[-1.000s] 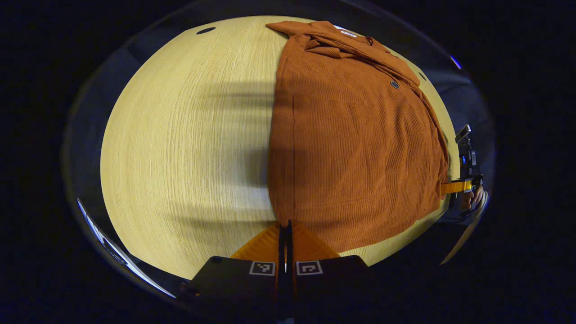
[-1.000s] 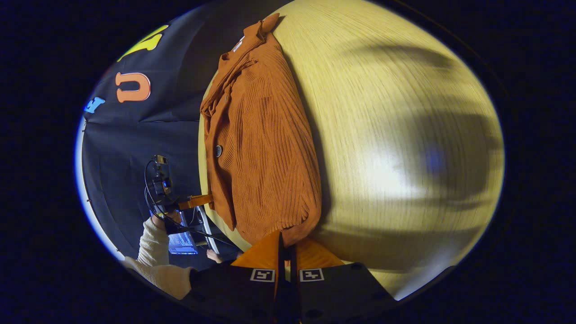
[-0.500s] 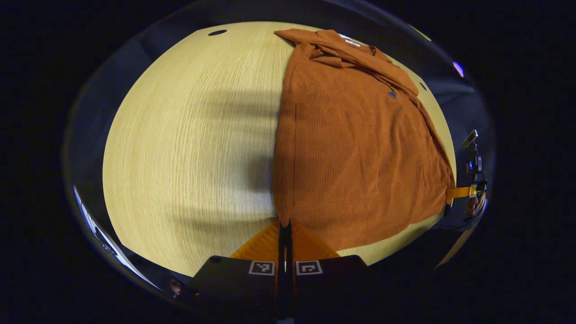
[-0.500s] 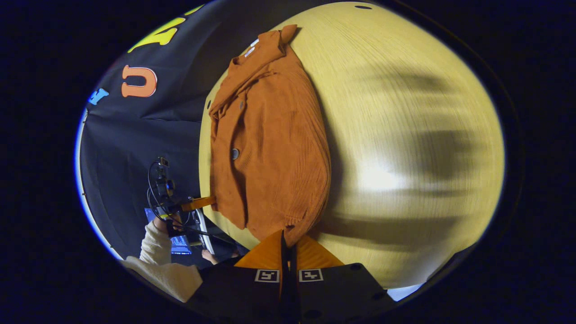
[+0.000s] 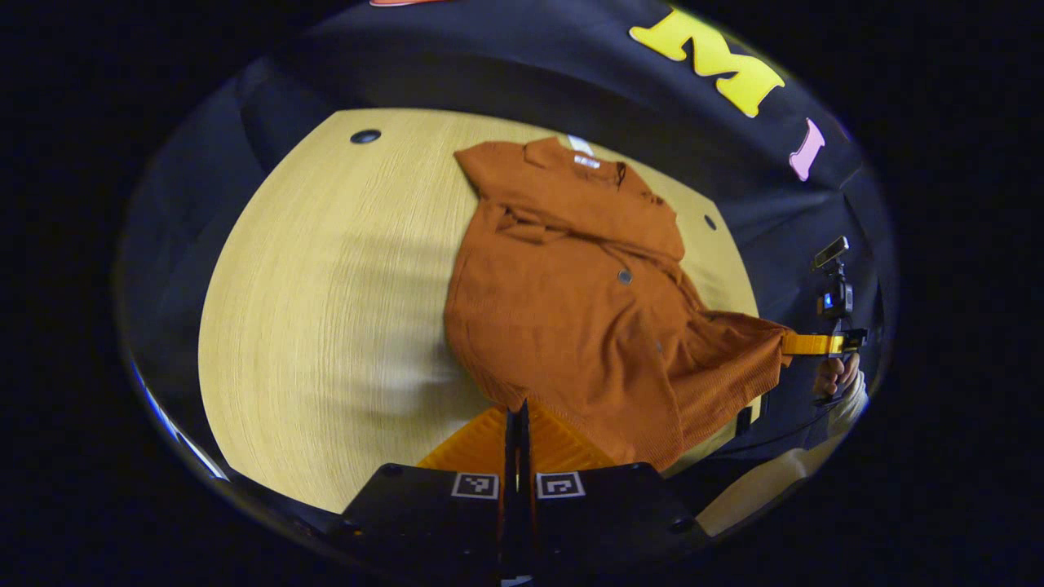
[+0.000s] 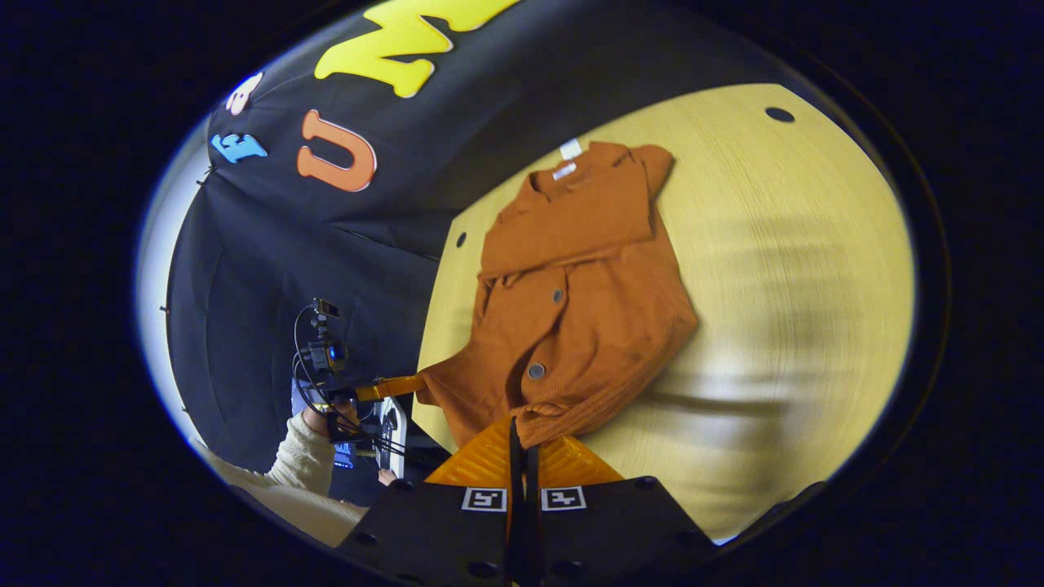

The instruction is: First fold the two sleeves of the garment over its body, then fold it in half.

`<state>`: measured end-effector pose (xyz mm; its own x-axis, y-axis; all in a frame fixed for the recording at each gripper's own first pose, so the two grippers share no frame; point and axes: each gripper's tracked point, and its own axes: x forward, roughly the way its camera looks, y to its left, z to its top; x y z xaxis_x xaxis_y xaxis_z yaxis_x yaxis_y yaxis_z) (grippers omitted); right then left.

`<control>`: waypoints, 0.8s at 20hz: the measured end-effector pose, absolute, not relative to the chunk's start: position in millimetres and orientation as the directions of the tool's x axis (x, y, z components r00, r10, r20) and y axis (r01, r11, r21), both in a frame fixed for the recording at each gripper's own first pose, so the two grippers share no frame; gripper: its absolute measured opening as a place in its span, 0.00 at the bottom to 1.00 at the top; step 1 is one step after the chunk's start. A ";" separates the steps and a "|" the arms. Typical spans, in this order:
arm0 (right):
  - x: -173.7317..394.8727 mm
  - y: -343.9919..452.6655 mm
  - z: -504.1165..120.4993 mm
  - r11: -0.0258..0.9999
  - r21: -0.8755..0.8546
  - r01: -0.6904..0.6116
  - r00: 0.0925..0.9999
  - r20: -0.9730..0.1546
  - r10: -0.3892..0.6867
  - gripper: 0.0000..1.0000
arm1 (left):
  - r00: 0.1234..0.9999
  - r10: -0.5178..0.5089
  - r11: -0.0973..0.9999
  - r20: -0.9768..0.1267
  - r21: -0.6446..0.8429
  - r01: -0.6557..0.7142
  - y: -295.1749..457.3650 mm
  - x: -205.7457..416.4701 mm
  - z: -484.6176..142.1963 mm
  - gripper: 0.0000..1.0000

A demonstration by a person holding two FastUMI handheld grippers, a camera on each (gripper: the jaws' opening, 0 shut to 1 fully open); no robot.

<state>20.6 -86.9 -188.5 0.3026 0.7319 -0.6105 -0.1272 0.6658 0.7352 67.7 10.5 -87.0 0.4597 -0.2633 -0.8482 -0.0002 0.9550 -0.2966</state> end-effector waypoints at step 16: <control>314.1 -93.9 -171.0 0.695 0.719 -0.020 0.555 -0.570 0.605 0.01 | 0.680 -0.103 0.992 -0.726 -0.124 0.017 44.4 362.2 -59.7 0.03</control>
